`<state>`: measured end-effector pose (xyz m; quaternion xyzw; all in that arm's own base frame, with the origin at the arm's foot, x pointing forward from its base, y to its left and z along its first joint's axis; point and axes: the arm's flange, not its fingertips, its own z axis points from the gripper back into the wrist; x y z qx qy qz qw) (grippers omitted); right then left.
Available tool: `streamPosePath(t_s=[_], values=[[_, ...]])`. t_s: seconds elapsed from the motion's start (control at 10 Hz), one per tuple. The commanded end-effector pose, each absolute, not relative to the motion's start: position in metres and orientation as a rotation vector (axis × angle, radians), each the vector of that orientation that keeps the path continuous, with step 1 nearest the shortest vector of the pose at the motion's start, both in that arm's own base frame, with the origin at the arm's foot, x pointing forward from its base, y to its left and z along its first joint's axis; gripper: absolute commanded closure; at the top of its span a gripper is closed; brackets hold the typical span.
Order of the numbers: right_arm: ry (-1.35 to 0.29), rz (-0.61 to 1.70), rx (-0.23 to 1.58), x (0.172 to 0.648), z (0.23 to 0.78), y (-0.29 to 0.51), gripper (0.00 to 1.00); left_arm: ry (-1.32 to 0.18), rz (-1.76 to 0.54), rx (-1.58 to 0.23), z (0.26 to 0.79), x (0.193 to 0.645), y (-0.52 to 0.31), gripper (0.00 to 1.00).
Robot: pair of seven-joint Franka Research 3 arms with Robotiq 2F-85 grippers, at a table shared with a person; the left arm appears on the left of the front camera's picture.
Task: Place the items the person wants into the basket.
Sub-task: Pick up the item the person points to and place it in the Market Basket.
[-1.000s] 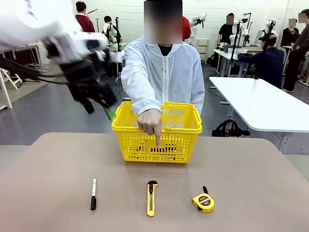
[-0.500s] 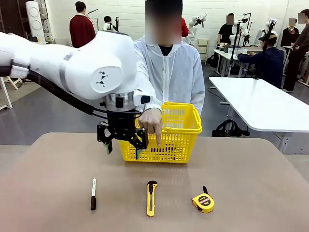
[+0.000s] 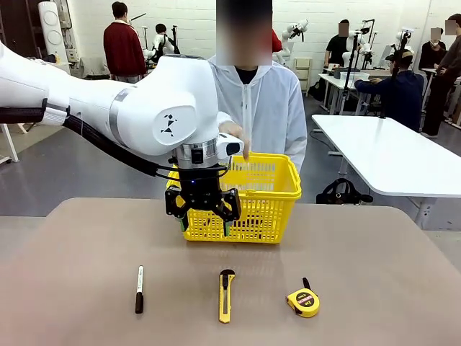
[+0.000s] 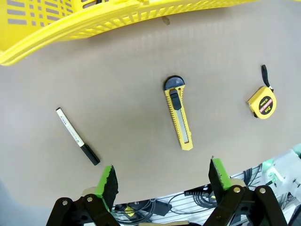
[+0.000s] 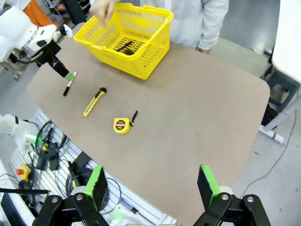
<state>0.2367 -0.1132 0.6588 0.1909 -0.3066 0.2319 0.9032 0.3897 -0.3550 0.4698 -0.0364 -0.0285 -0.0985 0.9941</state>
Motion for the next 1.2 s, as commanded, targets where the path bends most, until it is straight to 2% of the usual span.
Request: streamPosePath(t_s=[0.0,0.4,0.6,0.9,1.1], values=[[-0.633,0.485,0.398,0.236,0.654,-0.112,0.0,-0.058,-0.2,-0.057,0.469,0.389,-0.352,0.0],[-0.633,0.485,0.398,0.236,0.654,-0.112,0.0,-0.057,-0.196,-0.071,0.47,0.391,-0.353,0.0],[-0.633,0.485,0.398,0.236,0.654,-0.112,0.0,-0.06,-0.091,-0.037,0.432,0.378,-0.378,0.0],[-0.633,0.485,0.398,0.236,0.654,-0.112,0.0,-0.076,-0.055,-0.043,0.39,0.355,-0.406,0.0],[-0.633,0.485,0.398,0.236,0.654,-0.112,0.0,-0.046,-0.069,-0.021,0.367,0.357,-0.41,0.0]])
